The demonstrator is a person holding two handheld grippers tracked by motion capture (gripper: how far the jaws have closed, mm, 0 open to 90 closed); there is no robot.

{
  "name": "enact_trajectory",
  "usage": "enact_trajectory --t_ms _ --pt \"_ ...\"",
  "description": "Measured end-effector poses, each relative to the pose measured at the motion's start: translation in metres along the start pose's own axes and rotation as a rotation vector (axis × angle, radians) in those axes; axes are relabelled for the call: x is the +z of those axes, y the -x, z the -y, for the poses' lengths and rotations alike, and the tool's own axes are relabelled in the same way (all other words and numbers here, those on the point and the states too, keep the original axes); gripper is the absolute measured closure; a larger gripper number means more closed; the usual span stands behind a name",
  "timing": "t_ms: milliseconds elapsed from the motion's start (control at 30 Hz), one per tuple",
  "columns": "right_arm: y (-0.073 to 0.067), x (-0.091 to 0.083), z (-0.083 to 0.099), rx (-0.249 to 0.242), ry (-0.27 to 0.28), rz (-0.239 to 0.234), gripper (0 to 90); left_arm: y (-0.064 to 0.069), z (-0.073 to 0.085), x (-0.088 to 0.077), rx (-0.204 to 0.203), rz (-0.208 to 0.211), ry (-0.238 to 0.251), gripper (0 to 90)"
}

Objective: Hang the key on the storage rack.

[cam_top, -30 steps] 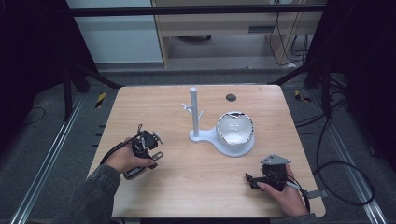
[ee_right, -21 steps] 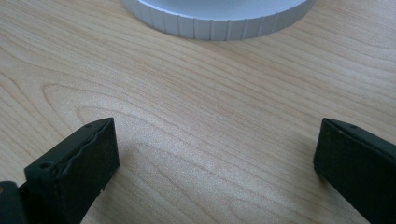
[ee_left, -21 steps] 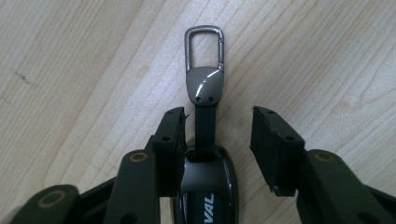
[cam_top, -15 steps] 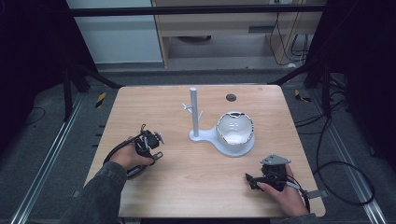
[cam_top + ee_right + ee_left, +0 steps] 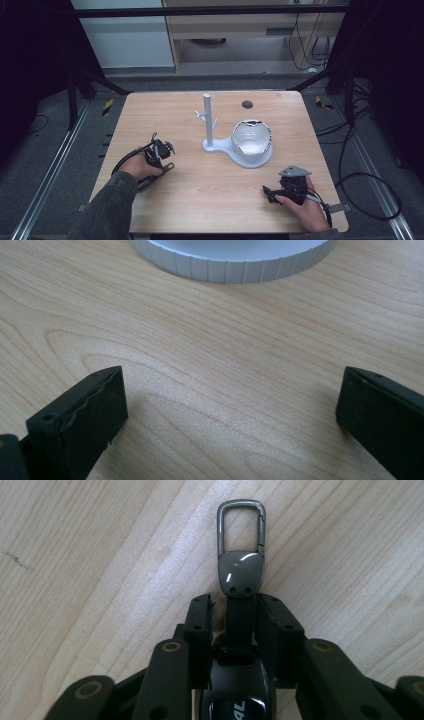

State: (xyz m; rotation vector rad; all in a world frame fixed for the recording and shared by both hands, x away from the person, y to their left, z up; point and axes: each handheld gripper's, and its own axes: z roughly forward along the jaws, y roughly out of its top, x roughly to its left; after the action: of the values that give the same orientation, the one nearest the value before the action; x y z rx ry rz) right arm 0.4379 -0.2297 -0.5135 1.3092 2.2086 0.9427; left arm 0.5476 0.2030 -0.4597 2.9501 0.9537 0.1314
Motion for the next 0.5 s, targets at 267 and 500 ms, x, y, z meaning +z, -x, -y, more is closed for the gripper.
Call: enact_trajectory --t_ms 267,500 --pt "0.0000 0.0000 0.0000 0.000 0.000 0.000 0.4 -0.0013 0.0032 -0.0020 0.016 0.009 0.023 79.0" --pt "0.0002 0.0000 0.0000 -0.003 0.000 0.000 0.4 -0.0016 0.0081 -0.0049 -0.006 0.022 0.048 79.9"
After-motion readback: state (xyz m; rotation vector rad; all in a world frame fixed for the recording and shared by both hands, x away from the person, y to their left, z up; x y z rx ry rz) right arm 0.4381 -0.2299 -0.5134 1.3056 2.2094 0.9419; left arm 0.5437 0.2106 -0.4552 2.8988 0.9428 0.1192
